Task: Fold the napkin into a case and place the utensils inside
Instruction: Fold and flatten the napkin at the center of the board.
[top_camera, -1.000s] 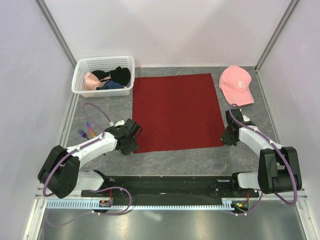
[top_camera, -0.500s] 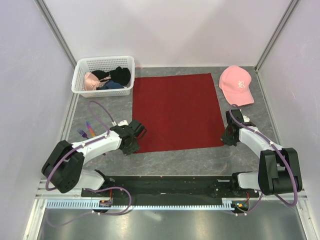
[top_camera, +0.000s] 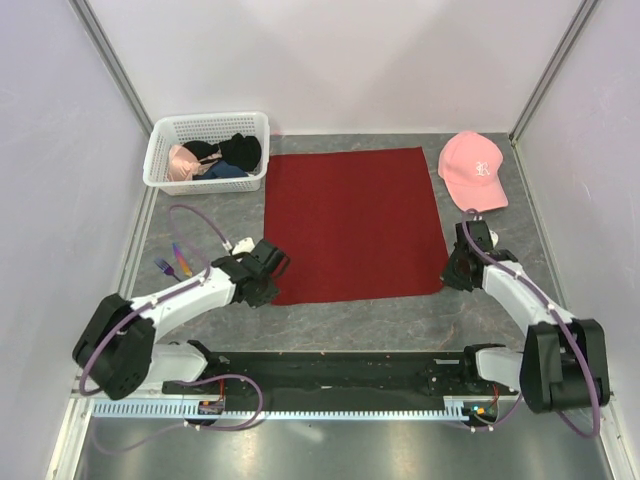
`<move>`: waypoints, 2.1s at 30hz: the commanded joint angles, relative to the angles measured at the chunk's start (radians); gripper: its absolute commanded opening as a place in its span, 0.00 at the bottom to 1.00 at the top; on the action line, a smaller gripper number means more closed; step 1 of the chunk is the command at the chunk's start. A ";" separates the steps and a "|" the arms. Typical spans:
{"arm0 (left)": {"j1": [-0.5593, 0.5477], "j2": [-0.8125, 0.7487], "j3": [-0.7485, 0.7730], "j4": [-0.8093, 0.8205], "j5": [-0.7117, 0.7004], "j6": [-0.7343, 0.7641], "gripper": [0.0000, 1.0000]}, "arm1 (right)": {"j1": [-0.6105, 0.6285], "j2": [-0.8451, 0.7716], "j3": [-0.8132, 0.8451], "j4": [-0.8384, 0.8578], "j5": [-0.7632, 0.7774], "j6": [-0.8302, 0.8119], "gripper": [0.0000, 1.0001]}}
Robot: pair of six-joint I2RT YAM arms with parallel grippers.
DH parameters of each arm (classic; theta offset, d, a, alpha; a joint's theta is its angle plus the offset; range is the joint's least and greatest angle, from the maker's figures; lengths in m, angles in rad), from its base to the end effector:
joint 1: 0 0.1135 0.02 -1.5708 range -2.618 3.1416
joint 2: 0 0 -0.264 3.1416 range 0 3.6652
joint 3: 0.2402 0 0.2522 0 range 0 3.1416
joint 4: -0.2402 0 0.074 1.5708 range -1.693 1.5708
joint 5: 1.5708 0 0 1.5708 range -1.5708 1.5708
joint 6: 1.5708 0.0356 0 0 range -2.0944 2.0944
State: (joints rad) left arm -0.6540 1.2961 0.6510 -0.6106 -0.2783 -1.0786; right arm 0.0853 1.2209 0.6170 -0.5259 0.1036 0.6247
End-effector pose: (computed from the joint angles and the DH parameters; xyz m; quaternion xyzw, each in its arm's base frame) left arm 0.1756 -0.1223 0.1654 -0.2274 0.9515 -0.0297 0.2050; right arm 0.2114 0.0144 0.1728 0.2706 0.9362 0.0285 0.2224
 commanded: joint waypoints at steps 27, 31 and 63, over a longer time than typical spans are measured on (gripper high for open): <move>-0.006 -0.790 0.636 0.281 0.403 0.536 0.02 | 0.005 -0.720 0.937 -0.264 -0.048 -0.273 0.00; -0.006 -0.642 0.641 0.266 0.201 0.551 0.02 | 0.005 -0.611 0.845 -0.223 0.031 -0.254 0.00; 0.364 0.293 0.662 0.281 0.221 0.529 0.02 | -0.004 0.301 0.652 0.169 0.017 -0.223 0.00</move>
State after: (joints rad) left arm -0.2966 1.7008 1.3602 -0.2653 -0.0753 -0.5720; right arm 0.0875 1.6432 1.2957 -0.2684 0.0795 0.3817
